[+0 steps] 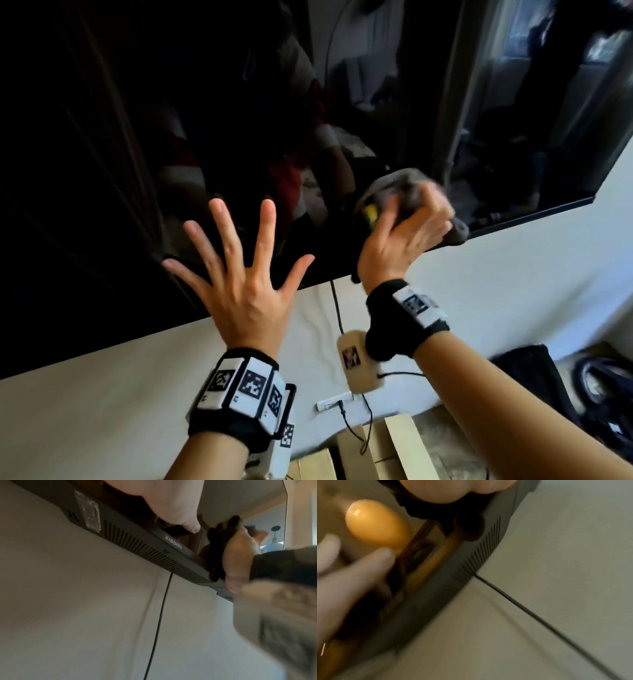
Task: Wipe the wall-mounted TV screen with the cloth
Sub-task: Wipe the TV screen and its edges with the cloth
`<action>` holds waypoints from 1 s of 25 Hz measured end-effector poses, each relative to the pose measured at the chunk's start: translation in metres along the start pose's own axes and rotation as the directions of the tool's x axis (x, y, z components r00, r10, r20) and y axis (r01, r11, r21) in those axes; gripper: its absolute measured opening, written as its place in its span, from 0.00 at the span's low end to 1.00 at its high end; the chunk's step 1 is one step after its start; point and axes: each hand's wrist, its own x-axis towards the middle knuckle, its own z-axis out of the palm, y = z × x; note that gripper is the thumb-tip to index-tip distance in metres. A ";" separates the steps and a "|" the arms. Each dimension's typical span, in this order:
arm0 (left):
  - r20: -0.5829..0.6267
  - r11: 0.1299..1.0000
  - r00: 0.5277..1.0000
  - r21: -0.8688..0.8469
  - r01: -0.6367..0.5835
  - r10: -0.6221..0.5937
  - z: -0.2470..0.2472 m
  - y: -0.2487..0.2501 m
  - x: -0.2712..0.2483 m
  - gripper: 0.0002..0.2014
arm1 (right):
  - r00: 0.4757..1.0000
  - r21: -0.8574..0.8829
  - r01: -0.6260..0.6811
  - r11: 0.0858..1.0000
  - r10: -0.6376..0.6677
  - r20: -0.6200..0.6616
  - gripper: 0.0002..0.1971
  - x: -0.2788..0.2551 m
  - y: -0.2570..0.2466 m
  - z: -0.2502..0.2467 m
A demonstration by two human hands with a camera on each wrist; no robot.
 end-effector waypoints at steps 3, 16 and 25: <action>-0.012 1.000 1.000 -0.004 -0.014 0.014 0.002 -0.002 -0.002 0.40 | 0.959 -0.002 0.247 0.969 -0.244 0.144 0.16 -0.009 0.013 -0.007; 0.017 0.995 0.994 -0.010 0.104 -0.104 -0.028 -0.079 -0.015 0.44 | 0.966 0.107 -0.211 0.972 0.224 -0.128 0.17 -0.001 -0.034 0.016; 0.077 0.996 0.993 0.008 0.088 -0.089 -0.031 -0.119 -0.023 0.45 | 0.983 0.087 -0.166 0.982 0.172 -0.060 0.15 -0.054 -0.081 0.037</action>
